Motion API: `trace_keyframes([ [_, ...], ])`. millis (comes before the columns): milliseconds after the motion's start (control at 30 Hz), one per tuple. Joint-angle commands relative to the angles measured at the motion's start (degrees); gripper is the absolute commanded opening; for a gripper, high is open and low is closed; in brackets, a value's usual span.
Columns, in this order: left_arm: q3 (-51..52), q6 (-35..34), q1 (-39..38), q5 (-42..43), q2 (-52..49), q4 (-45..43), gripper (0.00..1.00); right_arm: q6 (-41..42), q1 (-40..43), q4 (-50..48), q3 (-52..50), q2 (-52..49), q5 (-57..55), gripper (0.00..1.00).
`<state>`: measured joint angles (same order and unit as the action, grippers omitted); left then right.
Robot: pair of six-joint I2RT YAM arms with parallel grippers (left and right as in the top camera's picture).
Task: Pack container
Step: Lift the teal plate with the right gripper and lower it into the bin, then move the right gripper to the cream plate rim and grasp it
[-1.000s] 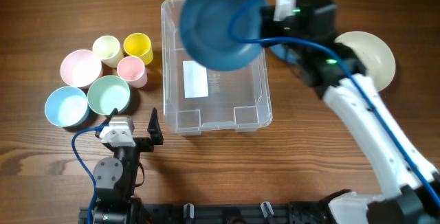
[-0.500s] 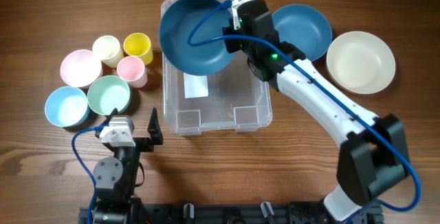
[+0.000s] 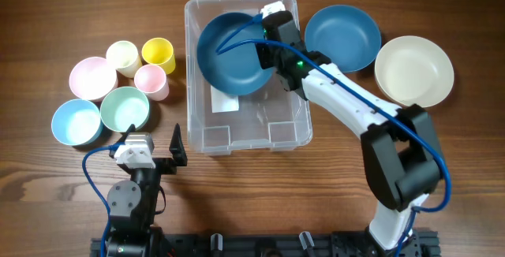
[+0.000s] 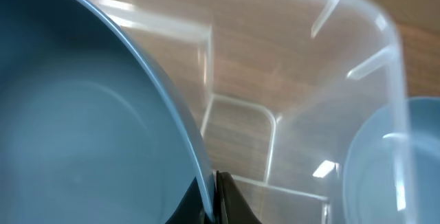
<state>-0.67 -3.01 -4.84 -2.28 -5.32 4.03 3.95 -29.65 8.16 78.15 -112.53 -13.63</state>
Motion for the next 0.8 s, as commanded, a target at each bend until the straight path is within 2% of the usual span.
trace_keyframes([
  [0, 0.3, 1.1, 0.2, -0.8, 0.1, -0.2, 1.0, -1.0, -0.1, -0.3, 1.6, -0.8, -1.8, 0.04],
  [133, 0.3, 1.1, 0.2, -0.8, 0.1, -0.2, 1.0, -1.0, -0.1, -1.1, 1.6, -0.1, -1.7, 0.07],
  [233, 0.3, 1.1, 0.2, -0.8, 0.1, -0.2, 1.0, -1.0, -0.1, -2.3, 1.6, 1.4, -0.9, 0.19],
  [433, 0.3, 1.1, 0.2, -0.8, 0.1, -0.2, 1.0, -1.0, -0.1, -4.3, 1.6, 6.6, 0.2, 0.3],
  [533, 0.3, 1.1, 0.2, -0.8, 0.1, -0.2, 1.0, -2.2, -0.1, -4.5, 1.6, 10.3, -0.3, 0.39],
  [633, 0.3, 1.1, 0.2, -0.8, 0.1, -0.2, 1.0, -2.3, -0.1, -2.9, 1.6, 14.9, -5.8, 0.41],
  [767, 0.3, 1.1, 0.2, -0.8, 0.1, -0.2, 1.0, 0.9, 2.4, 5.4, 1.6, 24.2, -18.1, 0.42],
])
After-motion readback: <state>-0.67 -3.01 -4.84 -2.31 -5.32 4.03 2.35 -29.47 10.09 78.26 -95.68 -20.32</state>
